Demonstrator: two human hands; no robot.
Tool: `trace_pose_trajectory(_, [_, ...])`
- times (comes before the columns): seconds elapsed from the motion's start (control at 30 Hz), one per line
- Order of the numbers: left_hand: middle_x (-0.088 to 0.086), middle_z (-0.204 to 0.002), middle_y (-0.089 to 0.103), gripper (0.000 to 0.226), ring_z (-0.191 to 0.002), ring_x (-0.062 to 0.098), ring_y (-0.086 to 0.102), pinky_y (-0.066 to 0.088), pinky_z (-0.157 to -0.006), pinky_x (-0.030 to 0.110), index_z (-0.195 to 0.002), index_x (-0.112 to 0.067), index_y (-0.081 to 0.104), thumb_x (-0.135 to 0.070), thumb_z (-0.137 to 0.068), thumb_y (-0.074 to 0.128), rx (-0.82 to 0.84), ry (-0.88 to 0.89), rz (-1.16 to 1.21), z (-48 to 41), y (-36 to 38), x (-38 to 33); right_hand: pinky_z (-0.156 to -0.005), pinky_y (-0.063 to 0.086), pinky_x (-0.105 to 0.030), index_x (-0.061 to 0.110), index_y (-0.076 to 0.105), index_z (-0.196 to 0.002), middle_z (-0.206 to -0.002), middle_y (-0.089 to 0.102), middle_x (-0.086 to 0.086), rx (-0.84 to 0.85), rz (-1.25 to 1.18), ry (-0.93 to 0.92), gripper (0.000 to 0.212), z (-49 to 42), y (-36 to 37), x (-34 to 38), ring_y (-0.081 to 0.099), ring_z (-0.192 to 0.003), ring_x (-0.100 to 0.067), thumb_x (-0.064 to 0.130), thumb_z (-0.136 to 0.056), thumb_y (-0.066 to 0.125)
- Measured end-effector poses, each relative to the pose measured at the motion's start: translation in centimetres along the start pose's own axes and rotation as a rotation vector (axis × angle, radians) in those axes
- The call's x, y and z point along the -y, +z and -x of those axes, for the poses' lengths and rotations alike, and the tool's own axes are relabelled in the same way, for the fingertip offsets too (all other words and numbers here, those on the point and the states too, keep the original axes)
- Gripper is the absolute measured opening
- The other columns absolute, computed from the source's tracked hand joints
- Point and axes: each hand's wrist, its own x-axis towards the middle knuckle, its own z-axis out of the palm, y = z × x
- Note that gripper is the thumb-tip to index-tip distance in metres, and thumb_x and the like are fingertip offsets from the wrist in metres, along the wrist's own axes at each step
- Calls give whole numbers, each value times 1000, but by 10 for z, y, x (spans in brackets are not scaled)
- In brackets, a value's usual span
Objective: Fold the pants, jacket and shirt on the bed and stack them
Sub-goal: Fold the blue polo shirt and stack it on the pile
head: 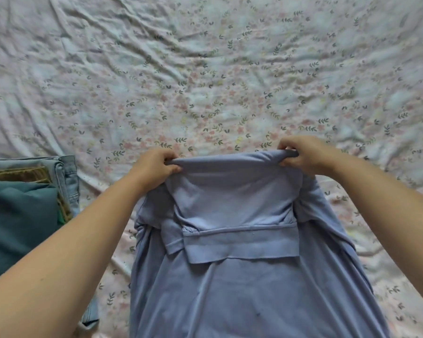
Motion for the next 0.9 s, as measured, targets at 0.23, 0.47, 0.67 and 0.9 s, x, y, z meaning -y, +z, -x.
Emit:
trace_pose_trajectory(0.23, [7,-79,56,5,-79,22,50,30,-66,27,-81,-7,62,-10,-84,64,-206,116,-36,1,-61,-45,-70,32,-30,7,61,-97,-96,56,-15,-291,13,43,14,6,-51,23,49,-89,-26,8,-83,61])
trace_pose_trajectory(0.47, [12,-84,54,12,-81,20,47,25,-63,24,-93,-1,64,-8,-85,60,-575,261,-40,1,-139,-96,-76,38,-35,2,61,-104,-108,57,-25,-643,6,-26,21,13,-138,54,53,-99,-36,3,-84,56])
trace_pose_trajectory(0.67, [20,-94,61,12,-89,30,54,27,-67,24,-91,2,65,-1,-82,58,-607,312,-76,30,-125,-92,-73,29,-21,3,65,-105,-108,51,-24,-644,-32,-51,28,45,-134,59,49,-100,-34,-7,-82,52])
trace_pose_trajectory(0.9, [19,-80,61,12,-79,35,57,37,-66,31,-81,-1,68,6,-72,64,-392,274,-69,98,-11,-17,-74,34,-28,2,69,-96,-92,52,-16,-347,-22,-79,26,97,-20,30,53,-91,-35,-12,-76,61])
